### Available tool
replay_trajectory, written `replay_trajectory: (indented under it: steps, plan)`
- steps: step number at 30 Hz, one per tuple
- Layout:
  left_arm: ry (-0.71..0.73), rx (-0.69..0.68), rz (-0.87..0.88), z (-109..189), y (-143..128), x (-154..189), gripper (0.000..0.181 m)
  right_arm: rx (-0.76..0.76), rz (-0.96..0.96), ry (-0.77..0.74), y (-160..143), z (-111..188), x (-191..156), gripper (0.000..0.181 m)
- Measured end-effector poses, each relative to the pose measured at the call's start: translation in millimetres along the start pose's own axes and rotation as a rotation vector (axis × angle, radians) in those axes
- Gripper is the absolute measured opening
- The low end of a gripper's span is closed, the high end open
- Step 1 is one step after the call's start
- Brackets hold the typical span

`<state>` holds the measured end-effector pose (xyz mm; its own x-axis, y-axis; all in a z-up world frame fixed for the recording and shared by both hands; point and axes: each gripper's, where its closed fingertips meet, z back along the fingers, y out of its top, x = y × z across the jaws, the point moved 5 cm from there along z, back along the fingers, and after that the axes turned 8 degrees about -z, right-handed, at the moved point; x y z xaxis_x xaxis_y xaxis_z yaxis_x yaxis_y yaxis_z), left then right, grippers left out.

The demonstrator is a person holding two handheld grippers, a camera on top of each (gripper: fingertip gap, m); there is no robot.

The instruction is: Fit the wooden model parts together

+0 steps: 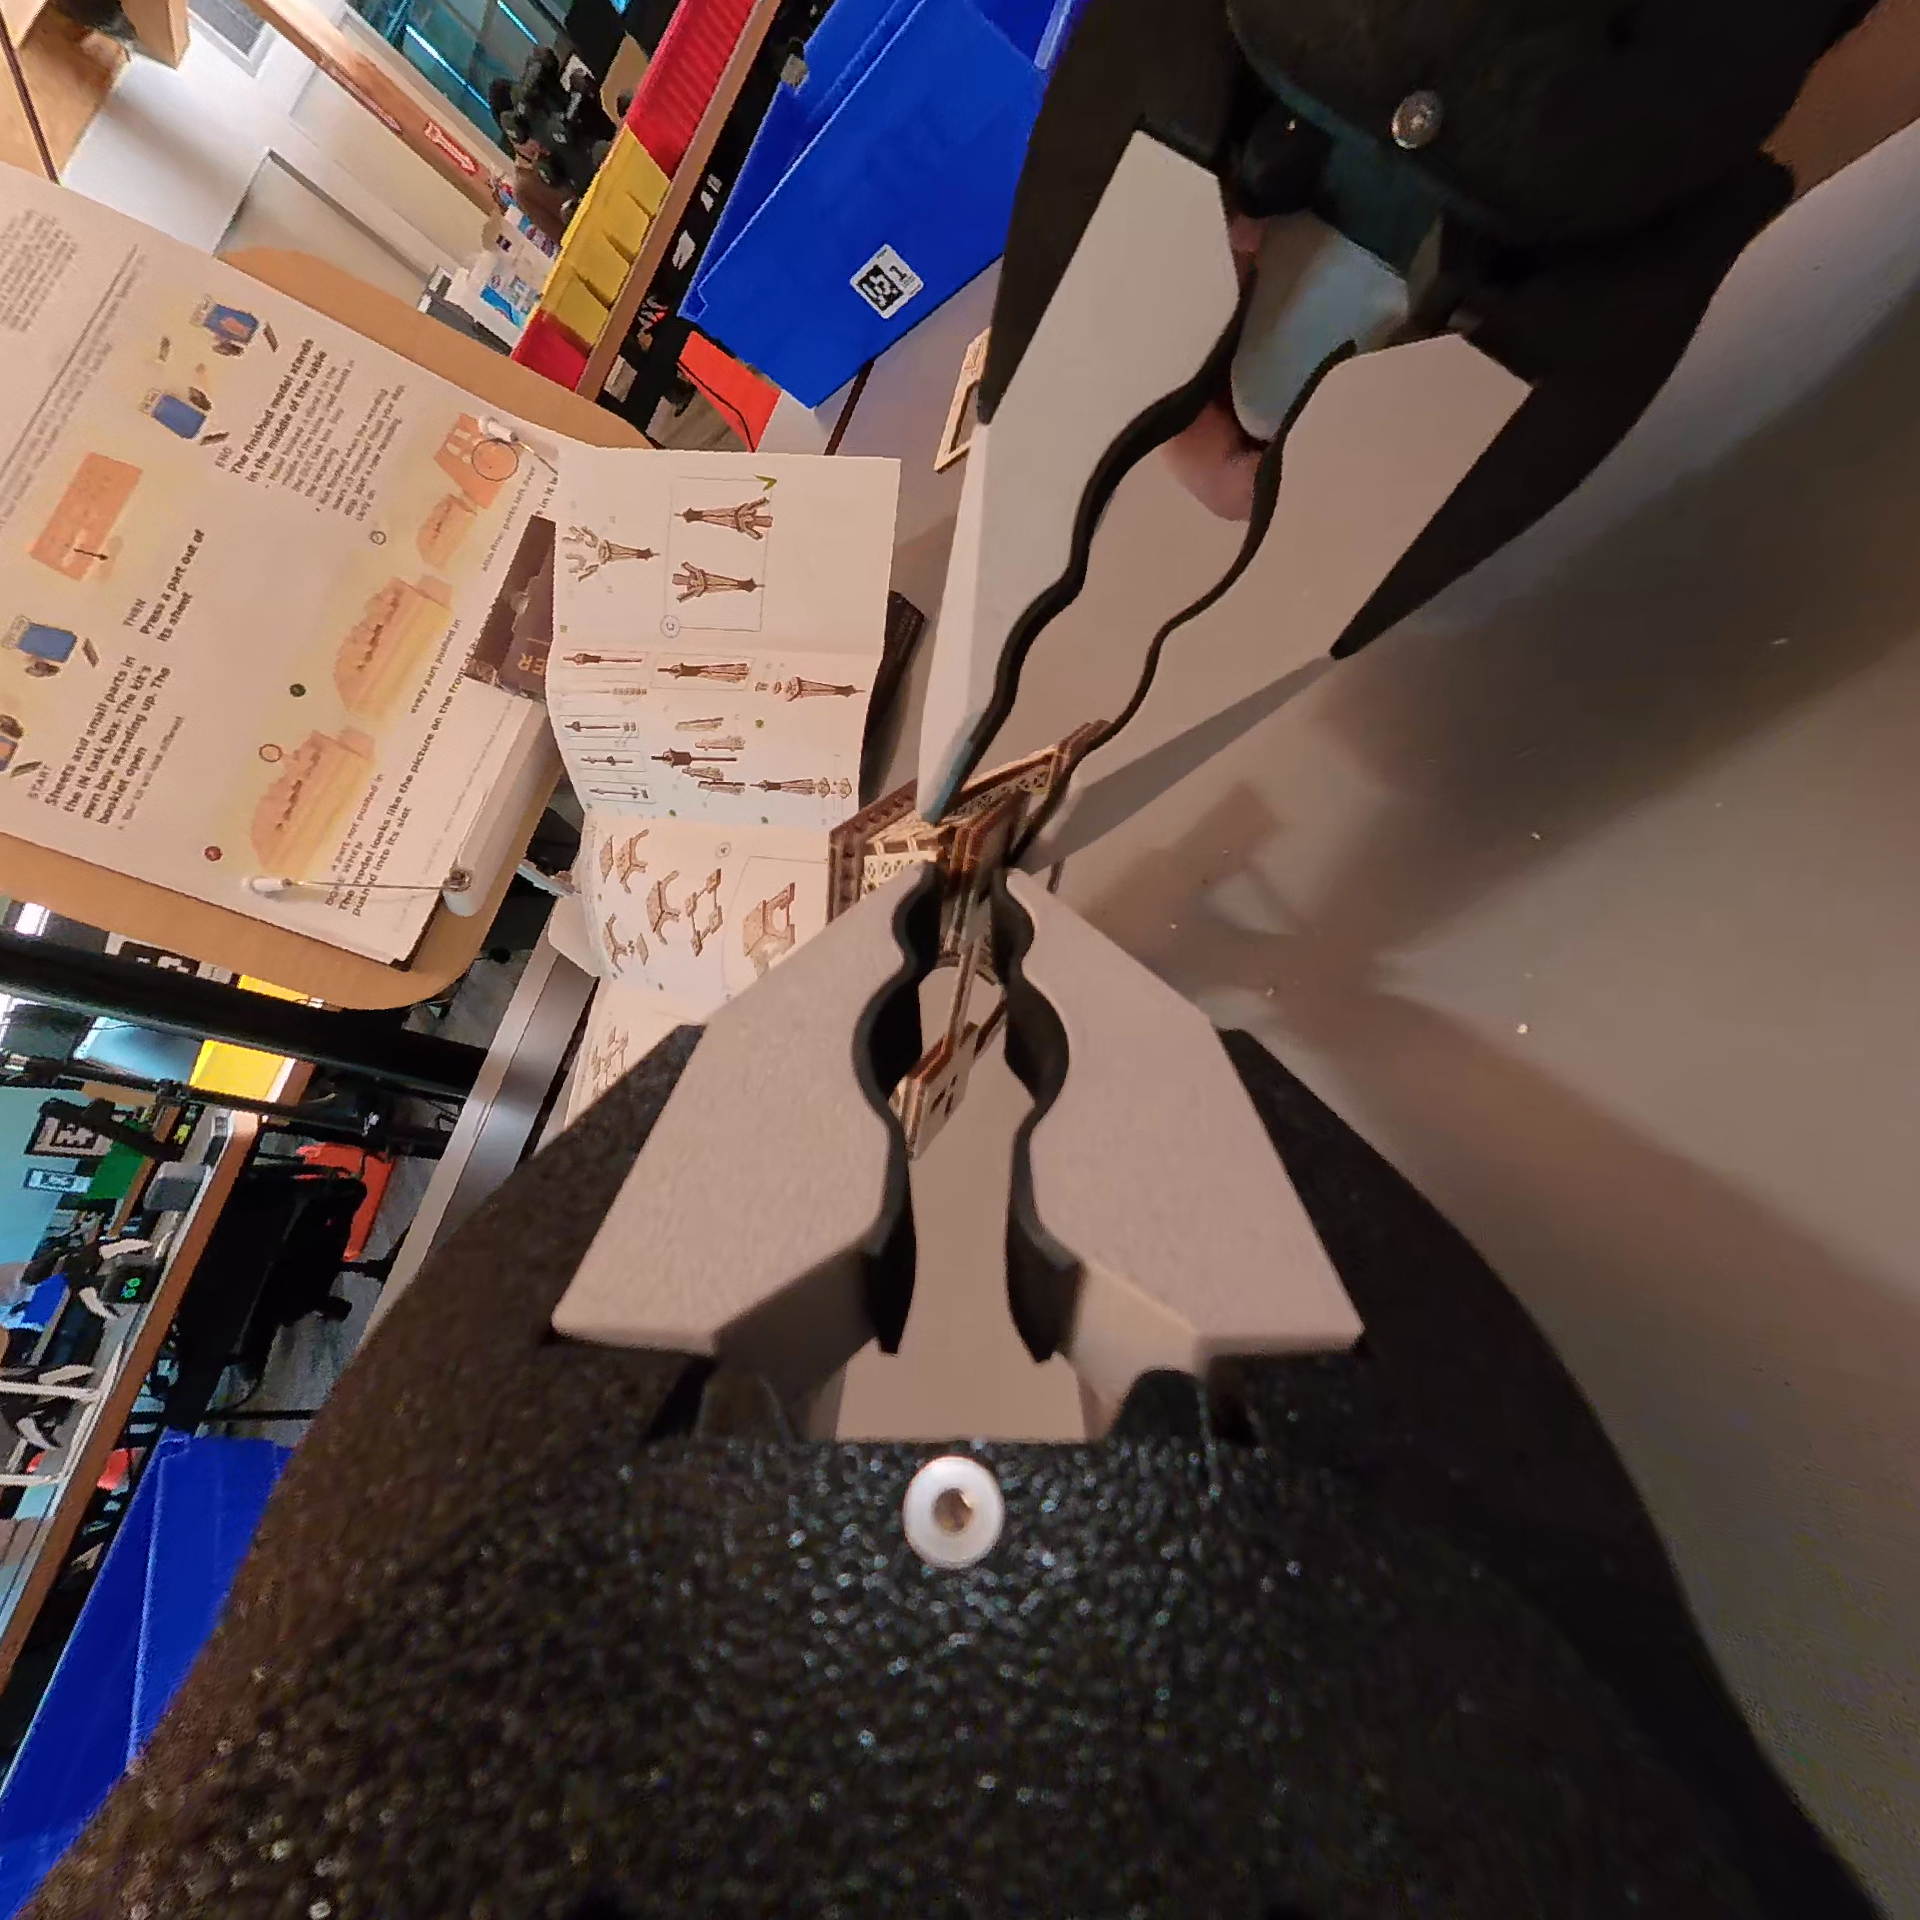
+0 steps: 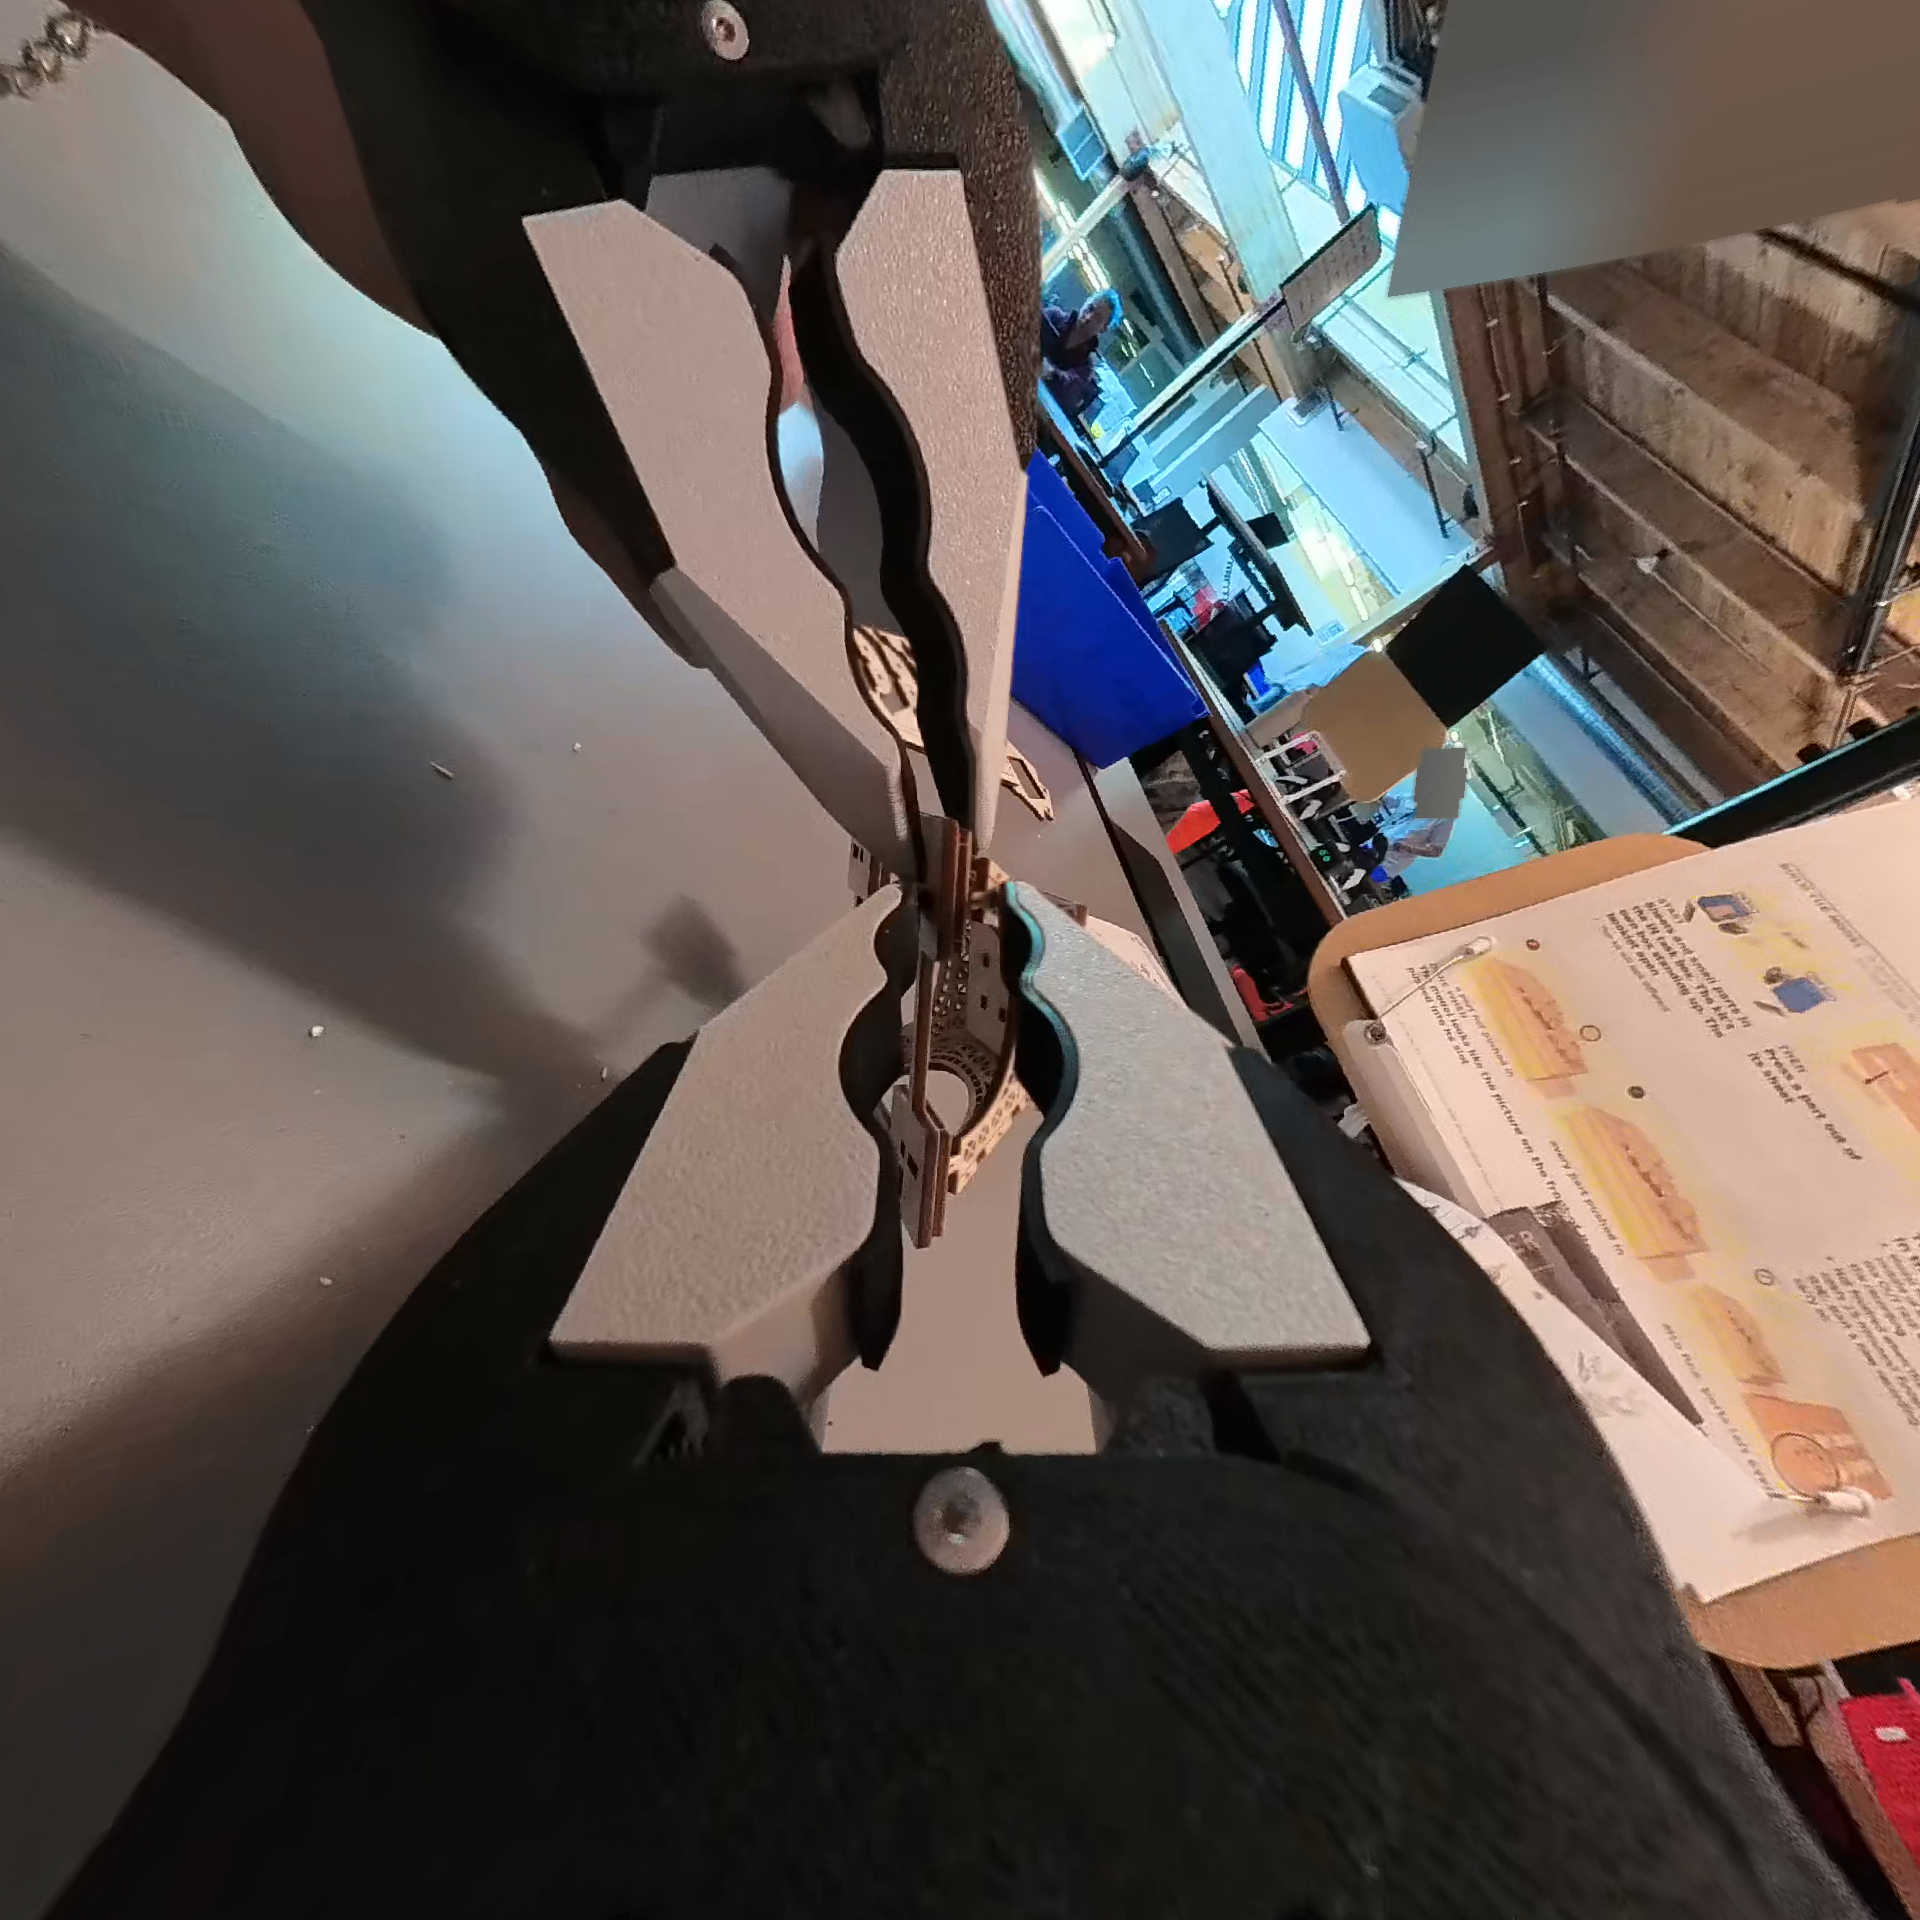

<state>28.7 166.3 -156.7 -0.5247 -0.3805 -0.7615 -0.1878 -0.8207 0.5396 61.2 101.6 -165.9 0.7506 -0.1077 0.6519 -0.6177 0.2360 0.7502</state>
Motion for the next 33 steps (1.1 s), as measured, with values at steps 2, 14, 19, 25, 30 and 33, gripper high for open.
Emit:
replay_trajectory:
  steps: [2, 14, 19, 25, 30, 33]
  plan:
    - [0.001, 0.005, 0.004, -0.3, 0.2, 0.4, 0.006, 0.005, -0.02, 0.004, -0.9, 0.8, 0.3, 0.012]
    - [0.03, 0.013, 0.021, -3.0, -1.5, 1.8, 0.006, -0.018, -0.039, 0.01, -3.7, 0.7, 1.3, 0.01]
    - [0.038, 0.012, 0.029, -2.8, -2.4, 2.1, 0.006, -0.028, -0.016, 0.011, -3.1, 0.5, 0.4, 0.01]
    - [0.042, 0.02, 0.059, -2.6, -3.9, 1.5, 0.006, -0.027, -0.056, 0.026, -2.5, 0.3, 0.8, 0.009]
    - [0.056, 0.035, 0.059, -2.5, -4.3, 0.5, 0.006, 0.016, -0.104, 0.044, -3.8, 1.3, 3.4, 0.01]
    - [0.056, 0.045, 0.052, -1.4, -4.1, 1.4, 0.006, 0.021, -0.058, 0.033, -2.5, 3.0, 1.3, 0.011]
